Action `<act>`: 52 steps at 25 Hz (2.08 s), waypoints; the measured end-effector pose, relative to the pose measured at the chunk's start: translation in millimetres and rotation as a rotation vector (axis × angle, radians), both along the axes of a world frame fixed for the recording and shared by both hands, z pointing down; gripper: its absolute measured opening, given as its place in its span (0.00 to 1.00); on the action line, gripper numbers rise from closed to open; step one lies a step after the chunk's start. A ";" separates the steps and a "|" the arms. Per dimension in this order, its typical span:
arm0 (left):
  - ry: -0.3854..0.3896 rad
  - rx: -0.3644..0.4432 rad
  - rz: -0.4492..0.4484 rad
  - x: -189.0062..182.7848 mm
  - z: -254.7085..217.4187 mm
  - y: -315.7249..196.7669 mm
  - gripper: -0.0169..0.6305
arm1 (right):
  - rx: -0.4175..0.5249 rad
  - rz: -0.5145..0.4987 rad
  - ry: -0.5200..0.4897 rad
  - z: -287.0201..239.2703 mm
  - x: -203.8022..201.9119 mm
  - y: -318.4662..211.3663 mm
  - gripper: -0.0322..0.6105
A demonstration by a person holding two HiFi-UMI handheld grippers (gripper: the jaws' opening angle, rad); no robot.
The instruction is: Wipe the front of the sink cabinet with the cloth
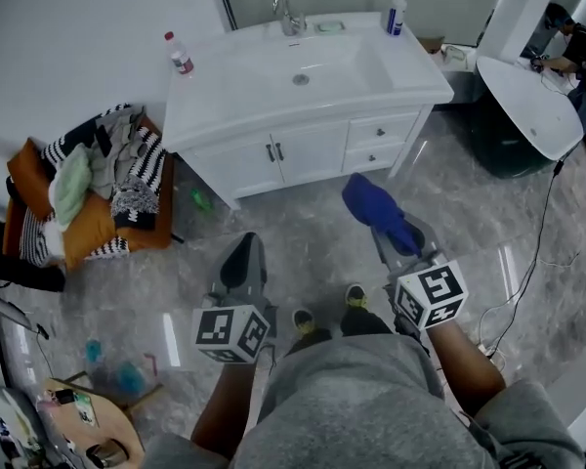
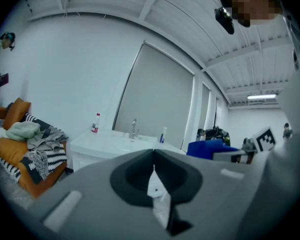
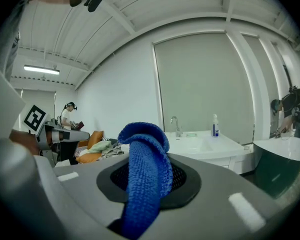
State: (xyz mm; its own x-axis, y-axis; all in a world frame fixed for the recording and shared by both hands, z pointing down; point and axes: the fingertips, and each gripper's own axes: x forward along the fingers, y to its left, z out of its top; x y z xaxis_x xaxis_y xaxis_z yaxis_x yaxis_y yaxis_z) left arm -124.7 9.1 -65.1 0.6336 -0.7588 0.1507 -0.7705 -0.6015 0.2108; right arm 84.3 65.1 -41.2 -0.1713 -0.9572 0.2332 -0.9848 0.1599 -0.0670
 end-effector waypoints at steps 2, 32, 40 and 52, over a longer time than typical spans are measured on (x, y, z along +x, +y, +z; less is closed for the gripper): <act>-0.016 -0.006 -0.011 14.4 -0.8 -6.9 0.04 | -0.008 -0.008 -0.013 2.5 14.8 -8.1 0.19; -0.149 -0.091 -0.160 22.8 134.8 -162.4 0.04 | -0.160 -0.018 -0.058 148.9 98.9 -204.1 0.19; -0.100 -0.117 -0.230 12.3 251.3 -179.4 0.04 | -0.136 0.024 -0.103 242.3 110.9 -243.3 0.19; -0.089 -0.103 -0.279 20.5 402.2 -186.4 0.04 | -0.014 0.063 -0.051 349.1 139.8 -301.4 0.19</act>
State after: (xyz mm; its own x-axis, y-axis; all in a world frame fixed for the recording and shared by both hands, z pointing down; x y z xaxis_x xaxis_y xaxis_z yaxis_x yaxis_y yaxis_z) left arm -104.3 -177.4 337.1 0.3842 -0.8794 0.2810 -0.9209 -0.3435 0.1842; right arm 224.1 -236.3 307.9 -0.1229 -0.9632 0.2390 -0.9882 0.0965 -0.1192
